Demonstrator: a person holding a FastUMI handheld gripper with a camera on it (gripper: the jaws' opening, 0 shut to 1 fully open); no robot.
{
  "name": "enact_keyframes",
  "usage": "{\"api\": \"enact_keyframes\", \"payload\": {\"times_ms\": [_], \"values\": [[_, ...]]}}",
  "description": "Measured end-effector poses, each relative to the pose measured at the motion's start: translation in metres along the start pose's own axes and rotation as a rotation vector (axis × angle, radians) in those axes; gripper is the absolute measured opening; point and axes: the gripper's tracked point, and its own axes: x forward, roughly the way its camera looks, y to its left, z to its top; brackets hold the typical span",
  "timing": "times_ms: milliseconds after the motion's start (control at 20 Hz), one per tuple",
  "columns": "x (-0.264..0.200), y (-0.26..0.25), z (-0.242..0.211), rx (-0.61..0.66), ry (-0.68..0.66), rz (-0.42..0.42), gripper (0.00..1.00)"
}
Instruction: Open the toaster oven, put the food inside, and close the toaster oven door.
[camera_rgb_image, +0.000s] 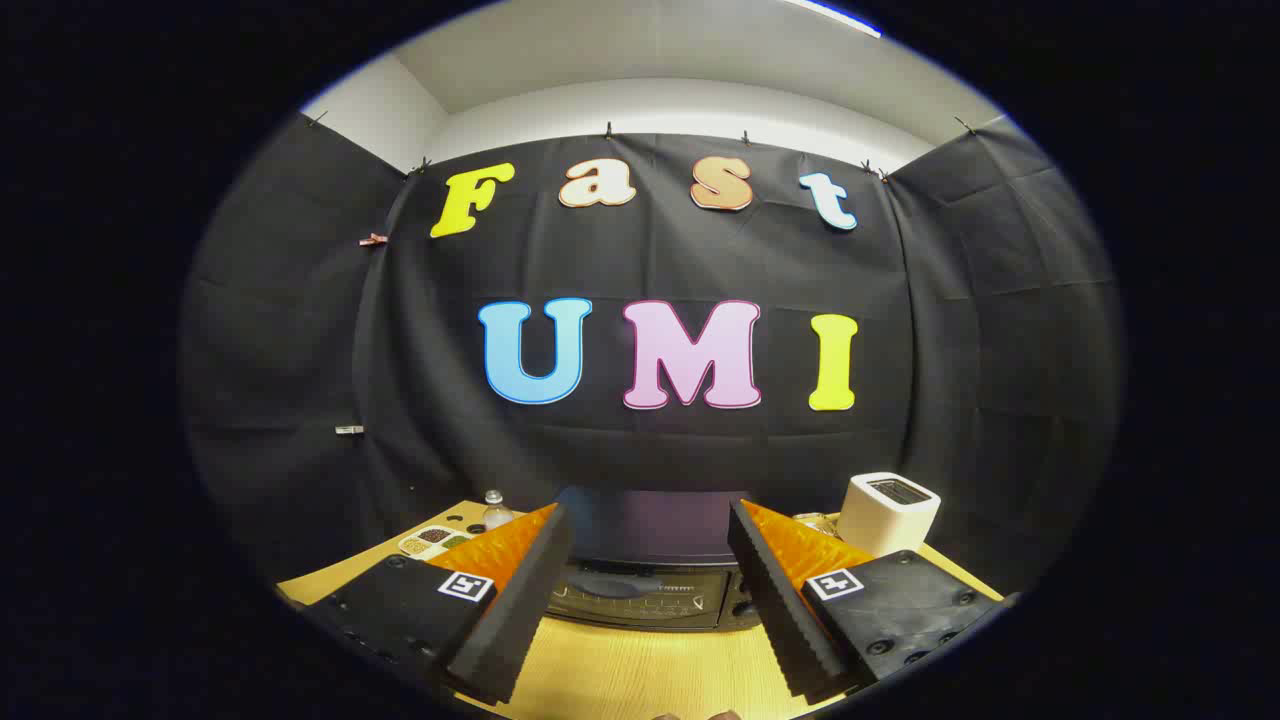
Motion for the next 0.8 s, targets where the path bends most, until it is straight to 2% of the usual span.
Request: {"api": "enact_keyframes", "payload": {"times_ms": [500,800], "values": [[-0.013,-0.017,0.004,-0.009,-0.002,-0.056,0.97],[-0.015,-0.016,0.002,-0.016,0.002,-0.053,0.97]]}}
